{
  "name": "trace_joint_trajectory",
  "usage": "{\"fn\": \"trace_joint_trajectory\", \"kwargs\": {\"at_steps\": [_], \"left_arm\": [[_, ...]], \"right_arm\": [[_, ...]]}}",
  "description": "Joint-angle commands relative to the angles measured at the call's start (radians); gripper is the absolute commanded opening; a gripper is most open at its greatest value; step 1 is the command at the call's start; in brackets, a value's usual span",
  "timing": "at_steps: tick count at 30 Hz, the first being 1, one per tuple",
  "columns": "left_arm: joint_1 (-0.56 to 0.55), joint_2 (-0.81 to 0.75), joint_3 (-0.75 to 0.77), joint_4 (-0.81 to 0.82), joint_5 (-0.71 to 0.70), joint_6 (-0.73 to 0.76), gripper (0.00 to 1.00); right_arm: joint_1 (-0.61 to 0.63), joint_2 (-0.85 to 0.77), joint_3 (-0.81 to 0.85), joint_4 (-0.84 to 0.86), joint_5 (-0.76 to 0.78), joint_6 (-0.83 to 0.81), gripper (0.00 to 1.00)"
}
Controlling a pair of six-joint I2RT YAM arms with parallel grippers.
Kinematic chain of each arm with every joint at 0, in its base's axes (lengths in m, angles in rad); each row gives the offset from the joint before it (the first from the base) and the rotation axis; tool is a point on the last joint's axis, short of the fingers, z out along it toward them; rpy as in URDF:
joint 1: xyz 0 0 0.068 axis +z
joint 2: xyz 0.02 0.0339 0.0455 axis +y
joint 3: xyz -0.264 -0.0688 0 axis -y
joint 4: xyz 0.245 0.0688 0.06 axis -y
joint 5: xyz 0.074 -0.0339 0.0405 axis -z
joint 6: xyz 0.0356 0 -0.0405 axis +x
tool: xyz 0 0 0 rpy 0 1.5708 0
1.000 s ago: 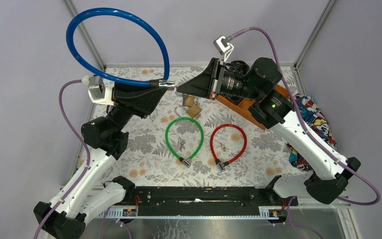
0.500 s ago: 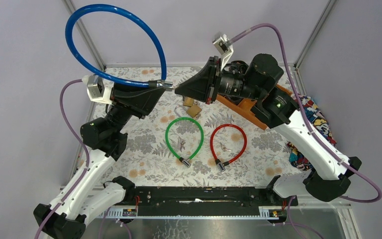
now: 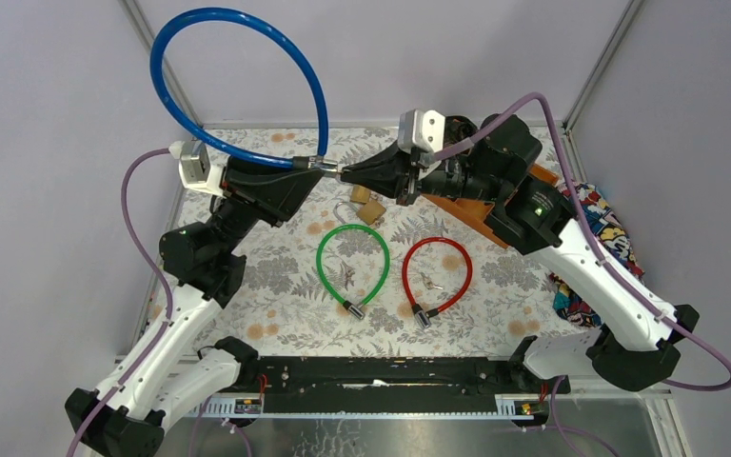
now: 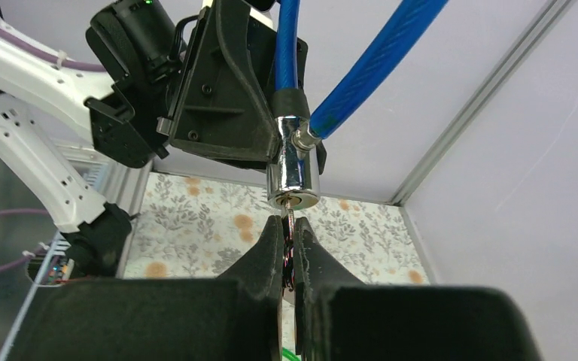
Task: Lock with the key
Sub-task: Lock the lock, then place the lock at the center of the board.
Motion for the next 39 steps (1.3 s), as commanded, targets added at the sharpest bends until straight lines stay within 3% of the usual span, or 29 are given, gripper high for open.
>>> {"fn": "trace_joint_trajectory", "kwargs": {"at_steps": [1,6,12,19,22,27,29,31,39], "left_arm": [[0.001,-0.01,0.002,0.013,0.011,0.029,0.0],[0.045,-0.023,0.017,0.04,0.026,0.114,0.0],[0.115,-0.032,0.028,0.091,0.034,0.153,0.0],[0.138,-0.043,0.029,0.058,0.056,0.187,0.0],[0.193,-0.066,0.012,-0.132,0.052,0.229,0.0],[0.298,-0.065,-0.011,-0.941,-0.144,0.123,0.0],[0.377,-0.039,-0.084,-1.099,-0.06,0.018,0.0],[0.405,-0.035,-0.2,-1.122,0.026,-0.091,0.0],[0.423,0.063,-0.449,-1.137,0.058,-0.082,0.0]], "right_arm": [[0.016,-0.035,-0.019,0.036,-0.012,-0.108,0.0],[-0.009,-0.091,-0.071,0.014,0.038,-0.104,0.0],[-0.133,-0.177,-0.163,-0.018,-0.004,-0.022,0.0],[-0.172,-0.24,-0.219,-0.073,0.031,0.019,0.0],[-0.179,-0.281,-0.265,-0.091,0.108,0.031,0.0],[-0.179,-0.317,-0.324,-0.082,0.139,0.128,0.0],[-0.179,-0.327,-0.356,-0.066,0.138,0.154,0.0],[-0.18,-0.325,-0.382,-0.05,0.123,0.192,0.0],[-0.176,-0.291,-0.491,0.027,0.056,0.387,0.0]]}}
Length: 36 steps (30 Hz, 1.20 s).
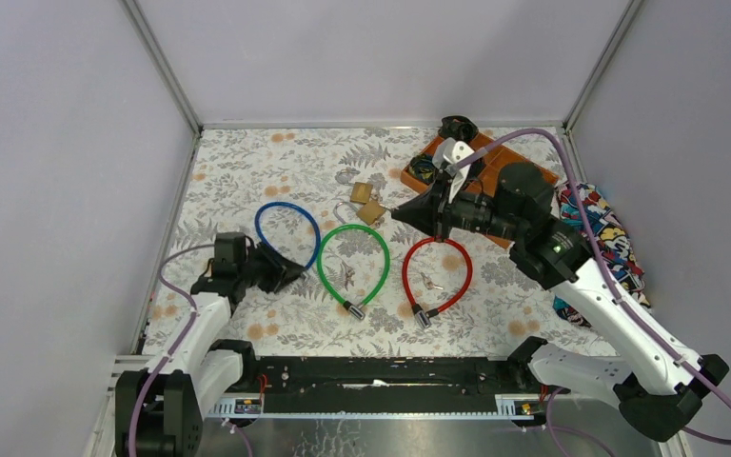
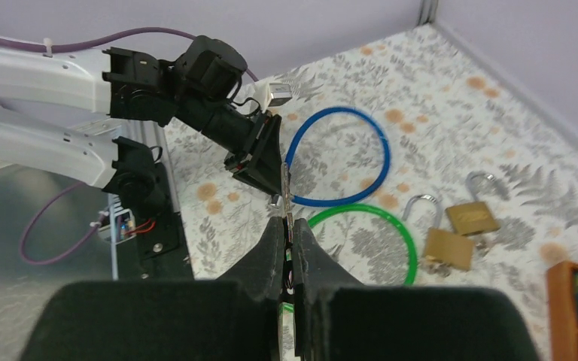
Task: Lock with the key
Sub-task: Place the lock at the center of the board, then place the key at the center of the board.
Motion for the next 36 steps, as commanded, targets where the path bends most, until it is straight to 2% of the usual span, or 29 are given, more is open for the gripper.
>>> {"fn": "trace_joint_trajectory", "kwargs": {"at_steps": [1,3,5,6,7,9,10,11,15,20,26,33,36], "left_arm": [[0.009,0.034,-0.048,0.004,0.073,-0.055,0.0],[0.012,0.05,-0.064,-0.029,0.054,-0.061,0.0],[0.014,0.047,-0.055,-0.131,-0.023,-0.061,0.0],[0.014,0.043,-0.043,-0.196,-0.065,-0.054,0.06],[0.014,0.036,-0.029,-0.251,-0.095,-0.045,0.27],[0.014,0.002,0.008,-0.357,-0.163,-0.038,0.62],[0.014,-0.02,0.031,-0.404,-0.2,-0.038,0.84],[0.014,-0.043,0.055,-0.443,-0.238,-0.033,0.96],[0.013,-0.085,0.184,-0.571,-0.364,0.001,0.99],[0.036,-0.124,0.35,-0.575,-0.554,0.122,0.99],[0.072,-0.216,0.425,-0.481,-0.787,0.279,0.99],[0.075,-0.256,0.41,-0.451,-0.777,0.306,0.99],[0.074,-0.263,0.385,-0.444,-0.756,0.301,0.99]], "right_arm": [[0.002,0.006,-0.059,0.127,-0.049,0.149,0.0],[0.012,0.016,-0.072,0.15,-0.05,0.174,0.0],[0.032,0.032,-0.071,0.155,-0.034,0.187,0.0],[0.046,0.043,-0.07,0.158,-0.021,0.186,0.0],[0.065,0.055,-0.07,0.162,-0.006,0.186,0.0],[0.107,0.096,-0.071,0.183,0.026,0.187,0.0],[0.127,0.122,-0.072,0.199,0.042,0.192,0.0],[0.147,0.151,-0.072,0.228,0.06,0.203,0.0],[0.209,0.322,-0.041,0.354,0.159,0.296,0.0],[0.252,0.642,0.129,0.437,0.305,0.502,0.0],[0.29,1.039,0.444,0.309,0.333,0.558,0.0],[0.292,1.357,0.753,0.05,0.281,0.581,0.0],[0.293,1.436,0.855,-0.066,0.236,0.578,0.22]]}}
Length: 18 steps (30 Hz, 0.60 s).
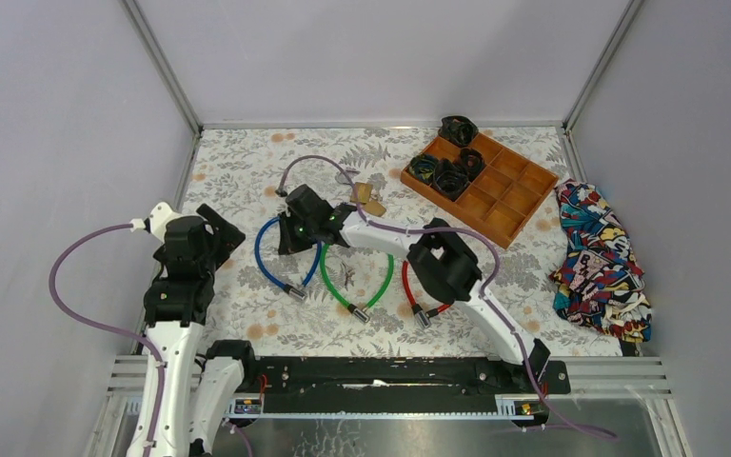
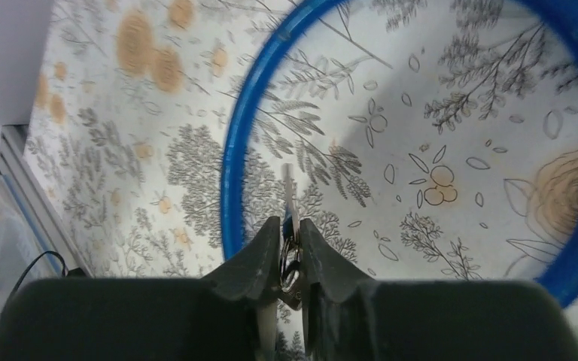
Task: Lock with the key
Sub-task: Place the key at the center of the board, then pick up the lock from the center of the board.
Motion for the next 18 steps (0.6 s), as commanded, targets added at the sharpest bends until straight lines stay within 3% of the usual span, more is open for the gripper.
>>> {"fn": "trace_joint_trajectory", "kwargs": {"at_steps": [1,4,5,6,7,13,18], "left_arm": [[0.007,-0.016,-0.027,0.056,-0.019,0.024,0.99],[0.005,-0.018,-0.032,0.061,-0.001,0.02,0.99],[0.006,-0.018,-0.034,0.065,0.001,0.022,0.99],[0.005,-0.018,-0.034,0.073,0.002,0.027,0.99],[0.004,-0.018,-0.035,0.083,0.004,0.037,0.99],[-0.003,-0.024,-0.053,0.236,0.079,0.141,0.99],[-0.008,-0.021,-0.164,0.481,0.572,0.304,0.99]], "right_arm": [[0.006,0.064,0.164,-0.196,-0.061,0.013,0.28],[0.006,0.041,0.183,-0.237,-0.048,-0.043,0.54],[0.005,0.024,0.19,-0.257,-0.038,-0.086,0.75],[0.003,0.002,0.206,-0.285,-0.017,-0.138,0.89],[-0.003,-0.025,0.226,-0.317,0.005,-0.214,0.97],[-0.128,-0.211,0.163,-0.455,0.151,-0.485,1.0],[-0.289,-0.193,0.132,-0.635,0.19,-0.583,1.0]]}}
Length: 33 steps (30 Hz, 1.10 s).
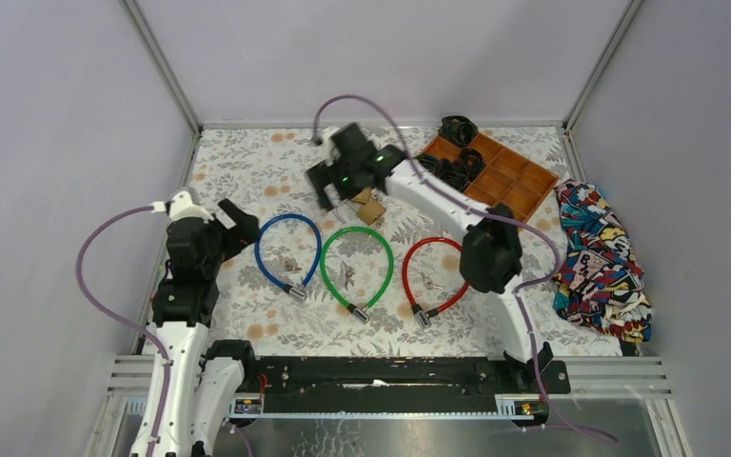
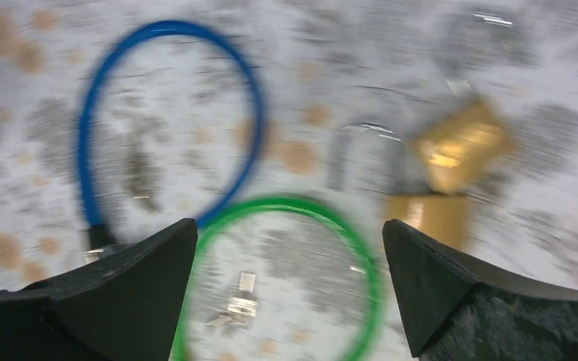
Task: Lock with the key
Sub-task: Pick up the lock from the center of the board.
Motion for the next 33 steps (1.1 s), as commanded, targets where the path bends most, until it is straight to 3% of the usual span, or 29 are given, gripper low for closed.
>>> {"fn": "trace_joint_trajectory", "kwargs": {"at_steps": [1,5,15,23,33], "left_arm": [[-0.01,0.008,-0.105,0.322,0.492,0.167,0.99],[-0.024,0.09,-0.147,0.417,0.681,0.168,0.99],[-0.069,0.185,-0.175,0.504,0.646,0.221,0.99],[-0.069,0.199,-0.193,0.516,0.64,0.234,0.99],[-0.068,0.219,-0.183,0.501,0.59,0.215,0.99]], "right_arm": [[-0.161,-0.005,-0.017,-0.212,0.104,-0.178,1.0],[-0.206,0.067,0.015,-0.256,0.11,-0.26,1.0],[-0.209,0.172,0.042,-0.199,0.038,-0.267,0.99],[-0.191,0.156,0.019,-0.121,0.042,-0.207,0.94],[-0.177,0.222,-0.016,-0.143,0.11,-0.181,0.76]]}}
